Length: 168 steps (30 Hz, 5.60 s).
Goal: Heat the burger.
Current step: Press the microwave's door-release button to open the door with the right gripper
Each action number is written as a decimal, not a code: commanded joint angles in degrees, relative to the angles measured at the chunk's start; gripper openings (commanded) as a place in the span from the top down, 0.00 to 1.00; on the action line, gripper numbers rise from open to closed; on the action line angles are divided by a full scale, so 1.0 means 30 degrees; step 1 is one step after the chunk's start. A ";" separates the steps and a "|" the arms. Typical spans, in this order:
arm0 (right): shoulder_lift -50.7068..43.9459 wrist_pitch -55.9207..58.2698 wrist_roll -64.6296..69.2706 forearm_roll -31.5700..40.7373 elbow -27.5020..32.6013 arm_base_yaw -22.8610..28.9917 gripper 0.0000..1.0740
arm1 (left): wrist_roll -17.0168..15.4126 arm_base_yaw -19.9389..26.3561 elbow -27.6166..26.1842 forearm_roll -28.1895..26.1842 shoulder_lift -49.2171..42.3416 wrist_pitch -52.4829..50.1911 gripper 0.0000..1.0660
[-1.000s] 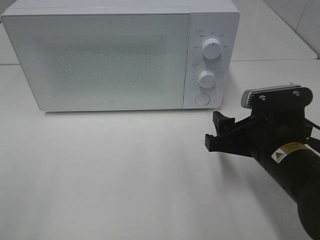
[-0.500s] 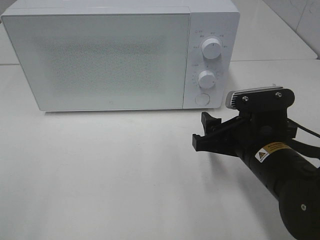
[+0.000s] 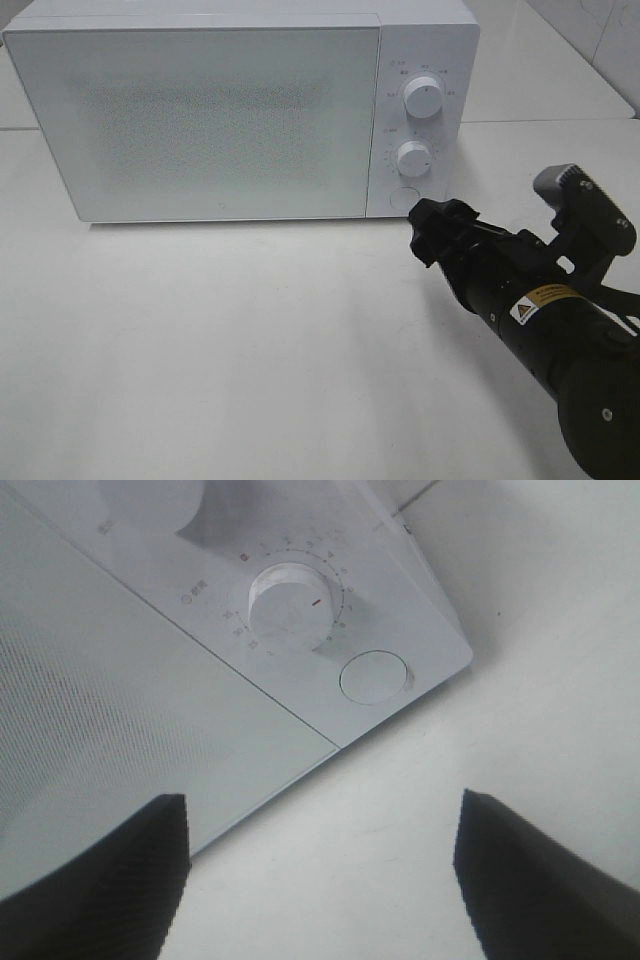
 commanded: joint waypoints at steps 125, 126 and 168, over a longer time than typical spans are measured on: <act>0.8862 0.3495 1.0695 0.1012 -1.4801 -0.4717 1.00 | -0.0115 0.0095 0.0000 -0.0115 -0.0153 -0.0267 0.05; 0.8804 0.3495 1.0695 0.0993 -1.4801 -0.4717 1.00 | -0.0115 0.0095 0.0000 -0.0115 -0.0153 -0.0267 0.05; 0.4603 0.5558 0.8422 0.2464 -0.8174 -0.3304 1.00 | -0.0115 0.0095 0.0000 -0.0115 -0.0153 -0.0267 0.05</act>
